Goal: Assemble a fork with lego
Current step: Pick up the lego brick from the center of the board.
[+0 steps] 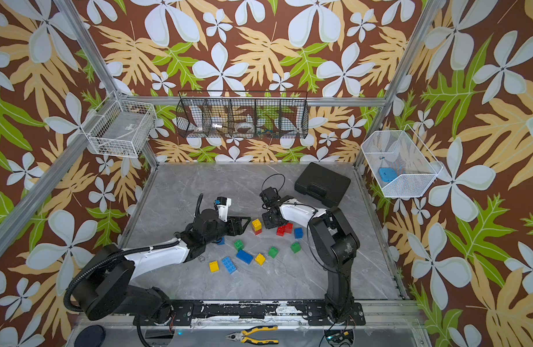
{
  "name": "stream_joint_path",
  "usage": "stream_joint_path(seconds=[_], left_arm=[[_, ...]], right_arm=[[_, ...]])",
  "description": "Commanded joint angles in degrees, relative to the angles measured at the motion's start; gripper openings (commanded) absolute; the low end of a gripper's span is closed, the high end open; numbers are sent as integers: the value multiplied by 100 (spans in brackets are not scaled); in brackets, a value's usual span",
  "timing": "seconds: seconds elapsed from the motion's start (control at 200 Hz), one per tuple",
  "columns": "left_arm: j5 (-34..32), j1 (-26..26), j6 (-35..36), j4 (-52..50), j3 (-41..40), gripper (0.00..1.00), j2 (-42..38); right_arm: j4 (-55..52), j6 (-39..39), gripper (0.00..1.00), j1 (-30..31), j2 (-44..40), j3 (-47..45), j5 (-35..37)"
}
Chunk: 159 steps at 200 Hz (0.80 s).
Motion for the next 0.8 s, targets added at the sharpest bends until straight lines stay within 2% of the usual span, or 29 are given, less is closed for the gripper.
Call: stream_joint_path(seconds=[0.0, 0.17, 0.305, 0.48, 0.706, 0.791], left_arm=[[-4, -3, -92, 264, -40, 80, -14], [210, 121, -373, 596, -211, 80, -104], [727, 505, -970, 1472, -643, 80, -54], [900, 775, -1223, 1744, -878, 78, 125], [1129, 779, -1332, 1910, -829, 77, 502], [1181, 779, -1285, 1806, -759, 71, 620]], right_arm=[[-162, 26, 33, -1, -137, 42, 29], [-216, -34, 30, 5, -702, 58, 107], [-611, -134, 29, 109, -1062, 387, -26], [-1862, -343, 30, 603, -651, 1334, -129], [-2308, -238, 26, 825, -304, 1944, -233], [-2363, -255, 26, 907, -197, 2082, -190]])
